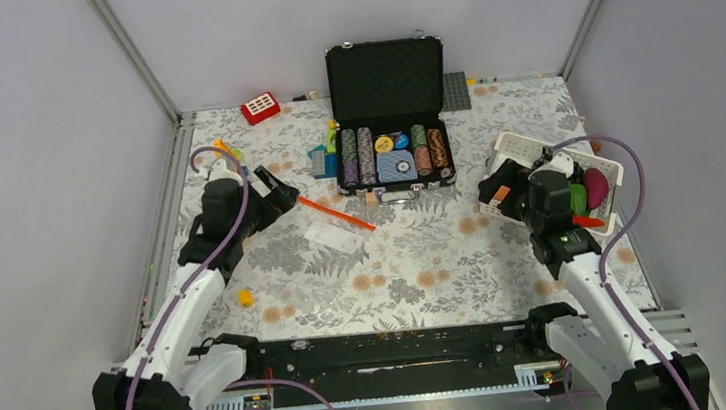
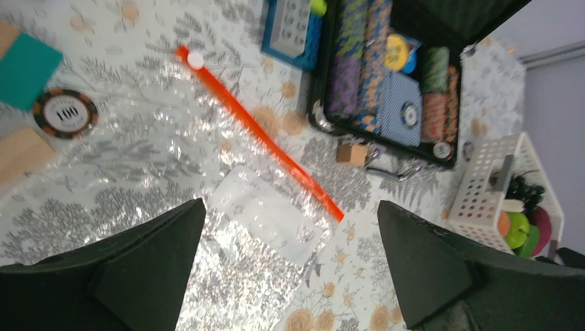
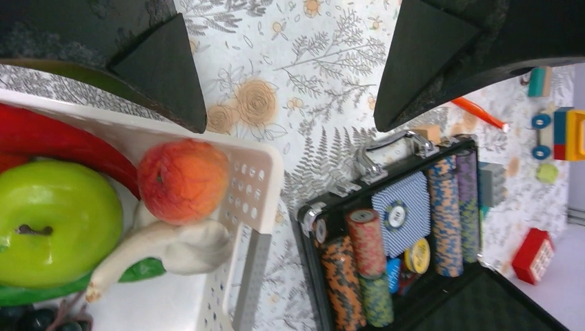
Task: Place the food in the zip-top bag and seal the zipper
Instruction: Pick up the zipper food storage bag at the center of the board, then open the zipper of the food storage bag at the center of the board, then pick up the fake fruit from the bin.
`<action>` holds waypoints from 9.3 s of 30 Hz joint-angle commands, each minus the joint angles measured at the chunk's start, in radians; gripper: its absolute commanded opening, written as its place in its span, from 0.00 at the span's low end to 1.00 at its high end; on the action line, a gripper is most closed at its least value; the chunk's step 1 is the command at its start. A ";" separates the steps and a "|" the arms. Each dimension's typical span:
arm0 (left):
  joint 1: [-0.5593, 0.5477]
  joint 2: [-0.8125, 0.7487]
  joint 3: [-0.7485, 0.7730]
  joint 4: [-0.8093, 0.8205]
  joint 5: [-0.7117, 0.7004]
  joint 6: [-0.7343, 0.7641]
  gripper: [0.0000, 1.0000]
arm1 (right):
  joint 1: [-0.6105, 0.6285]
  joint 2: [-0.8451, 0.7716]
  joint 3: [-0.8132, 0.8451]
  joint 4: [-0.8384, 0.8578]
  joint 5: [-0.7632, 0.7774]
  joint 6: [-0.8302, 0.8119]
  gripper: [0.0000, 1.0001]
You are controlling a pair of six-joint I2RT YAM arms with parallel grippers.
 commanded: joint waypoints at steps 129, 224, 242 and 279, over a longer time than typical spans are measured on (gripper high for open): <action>-0.635 0.463 0.485 -0.243 -0.111 0.181 0.00 | 0.575 0.465 0.145 0.381 -0.132 0.101 0.91; -0.680 0.247 0.534 -0.501 -0.741 0.171 0.00 | 0.527 0.449 0.312 -0.207 0.175 0.141 0.00; -0.661 0.483 0.474 -0.233 -0.320 0.114 0.00 | 0.515 0.474 0.283 0.133 -0.215 0.020 0.41; -0.662 0.464 0.451 -0.204 -0.299 0.119 0.00 | -0.046 0.650 0.540 -0.411 0.218 -0.018 0.95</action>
